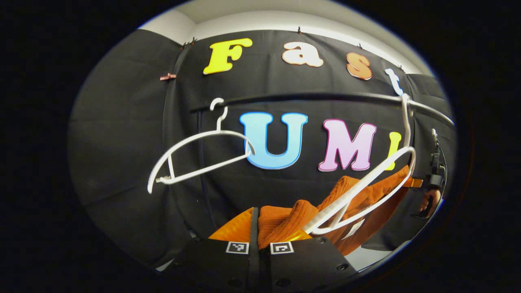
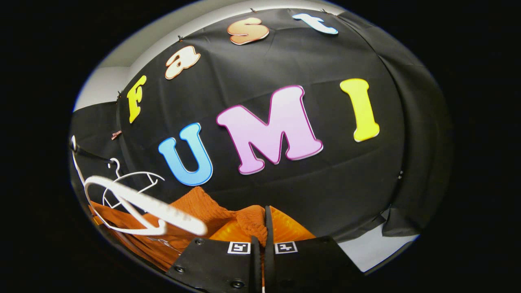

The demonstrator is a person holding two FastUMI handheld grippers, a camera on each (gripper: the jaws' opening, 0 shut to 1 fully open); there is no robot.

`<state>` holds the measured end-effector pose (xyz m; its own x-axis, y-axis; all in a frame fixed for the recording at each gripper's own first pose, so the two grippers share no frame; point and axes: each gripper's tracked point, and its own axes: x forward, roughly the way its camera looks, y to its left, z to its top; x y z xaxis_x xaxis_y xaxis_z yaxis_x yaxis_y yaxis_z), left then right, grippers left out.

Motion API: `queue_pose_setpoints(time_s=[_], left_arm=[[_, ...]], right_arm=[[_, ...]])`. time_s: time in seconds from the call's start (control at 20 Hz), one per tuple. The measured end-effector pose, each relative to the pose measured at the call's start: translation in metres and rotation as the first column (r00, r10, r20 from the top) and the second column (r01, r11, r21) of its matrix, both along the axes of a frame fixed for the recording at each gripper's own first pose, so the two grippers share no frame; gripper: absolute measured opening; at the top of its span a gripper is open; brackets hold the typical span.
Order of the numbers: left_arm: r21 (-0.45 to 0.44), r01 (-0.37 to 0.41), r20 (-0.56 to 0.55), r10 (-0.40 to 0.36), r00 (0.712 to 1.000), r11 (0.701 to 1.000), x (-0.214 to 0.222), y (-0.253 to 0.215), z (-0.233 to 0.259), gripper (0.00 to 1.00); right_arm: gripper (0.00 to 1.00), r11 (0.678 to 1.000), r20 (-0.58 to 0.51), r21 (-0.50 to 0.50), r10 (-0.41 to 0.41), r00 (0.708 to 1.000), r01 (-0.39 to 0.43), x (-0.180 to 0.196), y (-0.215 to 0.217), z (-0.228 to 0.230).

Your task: Grasp the clothes on the hanger with both hands and then place them into the laundry hamper below.

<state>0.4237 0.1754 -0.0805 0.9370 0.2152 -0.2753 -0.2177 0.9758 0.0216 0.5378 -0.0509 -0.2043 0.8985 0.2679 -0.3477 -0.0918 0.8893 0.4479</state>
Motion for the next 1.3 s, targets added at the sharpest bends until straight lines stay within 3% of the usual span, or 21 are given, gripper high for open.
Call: queue_pose_setpoints(time_s=[0.15,0.3,0.5,0.75,0.9,1.05,1.3], left_arm=[[-0.099,0.007,-0.025,-0.01,1.0,0.995,-0.017,-0.002,-0.049,0.05],[-0.147,-0.02,-0.078,0.008,0.997,0.989,-0.04,-0.001,-0.088,0.05],[-0.17,0.013,-0.111,-0.032,0.993,0.985,-0.056,-0.019,-0.112,0.05],[-0.209,0.133,-0.072,-0.15,0.986,0.969,-0.059,-0.079,-0.092,0.05],[-0.214,0.232,-0.008,-0.239,0.971,0.949,-0.059,-0.122,-0.06,0.05],[-0.213,0.298,0.057,-0.293,0.954,0.93,-0.057,-0.147,-0.03,0.05],[-0.213,0.292,0.018,-0.295,0.955,0.932,-0.055,-0.154,-0.054,0.05]], right_arm=[[0.07,0.988,-0.046,0.155,0.021,0.999,-0.013,-0.036,0.01,-0.023],[0.07,0.983,-0.084,0.168,0.085,0.993,-0.07,-0.074,0.027,-0.05],[0.07,0.959,-0.133,0.247,0.177,0.975,-0.141,-0.118,0.064,-0.059],[0.07,0.896,-0.096,0.336,0.34,0.936,-0.291,-0.169,0.139,-0.03],[0.07,0.845,-0.051,0.408,0.399,0.916,-0.345,-0.189,0.169,0.005],[0.11,0.815,-0.003,0.425,0.436,0.9,-0.394,-0.199,0.186,0.033],[0.07,0.841,-0.048,0.374,0.438,0.898,-0.39,-0.204,0.189,0.004]])
